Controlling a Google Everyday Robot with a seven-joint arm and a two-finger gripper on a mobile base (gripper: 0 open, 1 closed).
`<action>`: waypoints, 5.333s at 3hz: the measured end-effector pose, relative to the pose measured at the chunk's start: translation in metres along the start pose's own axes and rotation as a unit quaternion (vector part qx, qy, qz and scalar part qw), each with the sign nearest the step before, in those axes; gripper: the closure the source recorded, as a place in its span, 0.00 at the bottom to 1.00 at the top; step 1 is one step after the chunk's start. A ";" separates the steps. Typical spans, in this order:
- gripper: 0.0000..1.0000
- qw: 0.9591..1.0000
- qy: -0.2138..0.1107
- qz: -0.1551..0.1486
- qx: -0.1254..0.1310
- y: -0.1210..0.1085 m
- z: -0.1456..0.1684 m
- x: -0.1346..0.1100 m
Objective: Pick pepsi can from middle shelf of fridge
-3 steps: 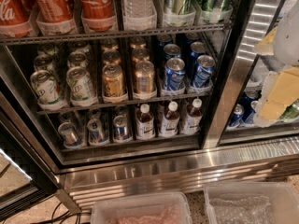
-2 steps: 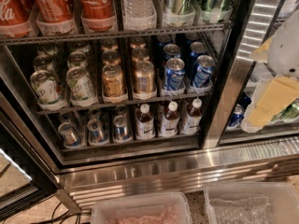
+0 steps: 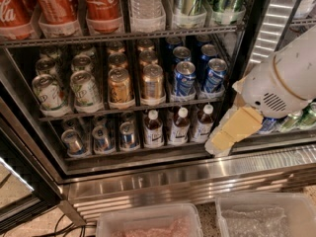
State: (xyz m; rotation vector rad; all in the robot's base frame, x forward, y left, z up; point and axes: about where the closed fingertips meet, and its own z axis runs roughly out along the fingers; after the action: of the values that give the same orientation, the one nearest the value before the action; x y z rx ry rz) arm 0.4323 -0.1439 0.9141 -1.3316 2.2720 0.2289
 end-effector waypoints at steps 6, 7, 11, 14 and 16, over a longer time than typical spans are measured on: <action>0.00 0.962 -0.187 0.201 -0.003 0.118 0.138 0.013; 0.00 0.940 -0.235 0.242 0.052 0.083 0.136 -0.007; 0.00 0.895 -0.294 0.300 0.153 0.005 0.143 -0.004; 0.00 0.847 -0.353 0.333 0.216 -0.065 0.161 -0.004; 0.16 0.827 -0.388 0.329 0.240 -0.092 0.150 -0.014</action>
Offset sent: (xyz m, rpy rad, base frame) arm -0.0030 0.0124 -0.0118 0.0311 -0.0192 -0.0137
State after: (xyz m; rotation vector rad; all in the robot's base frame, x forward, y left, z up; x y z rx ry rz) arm 0.5663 -0.1229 0.8008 -0.0862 1.7818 0.3226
